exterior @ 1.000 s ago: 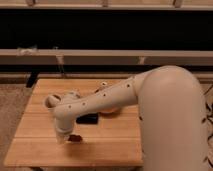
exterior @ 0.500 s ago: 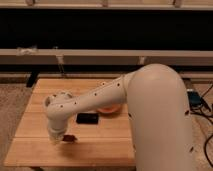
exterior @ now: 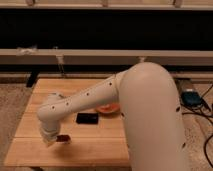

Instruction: Drag the pepper across the table

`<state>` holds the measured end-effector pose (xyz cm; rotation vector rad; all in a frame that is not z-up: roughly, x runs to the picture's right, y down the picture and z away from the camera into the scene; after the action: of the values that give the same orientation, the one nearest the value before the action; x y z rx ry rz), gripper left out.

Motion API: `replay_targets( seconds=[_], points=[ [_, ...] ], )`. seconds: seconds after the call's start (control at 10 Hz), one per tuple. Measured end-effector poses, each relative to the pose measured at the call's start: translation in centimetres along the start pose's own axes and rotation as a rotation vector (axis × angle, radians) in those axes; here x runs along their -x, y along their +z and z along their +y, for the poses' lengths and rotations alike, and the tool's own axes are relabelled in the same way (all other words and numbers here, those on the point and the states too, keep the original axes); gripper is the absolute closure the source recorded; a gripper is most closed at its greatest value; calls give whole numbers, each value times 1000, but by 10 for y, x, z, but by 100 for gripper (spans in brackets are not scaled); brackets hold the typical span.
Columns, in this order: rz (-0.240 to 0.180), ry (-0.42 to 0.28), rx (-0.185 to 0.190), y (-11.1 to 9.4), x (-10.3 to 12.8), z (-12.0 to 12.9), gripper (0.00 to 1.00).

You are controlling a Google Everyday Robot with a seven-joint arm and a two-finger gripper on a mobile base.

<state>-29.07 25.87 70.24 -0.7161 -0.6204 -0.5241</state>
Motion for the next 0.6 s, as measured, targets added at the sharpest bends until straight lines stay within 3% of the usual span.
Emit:
replay_targets(
  seconds=[0.4, 0.6],
  points=[
    [-14, -98, 6, -1, 22, 0, 28],
    [-22, -145, 3, -2, 32, 1, 20]
  ],
)
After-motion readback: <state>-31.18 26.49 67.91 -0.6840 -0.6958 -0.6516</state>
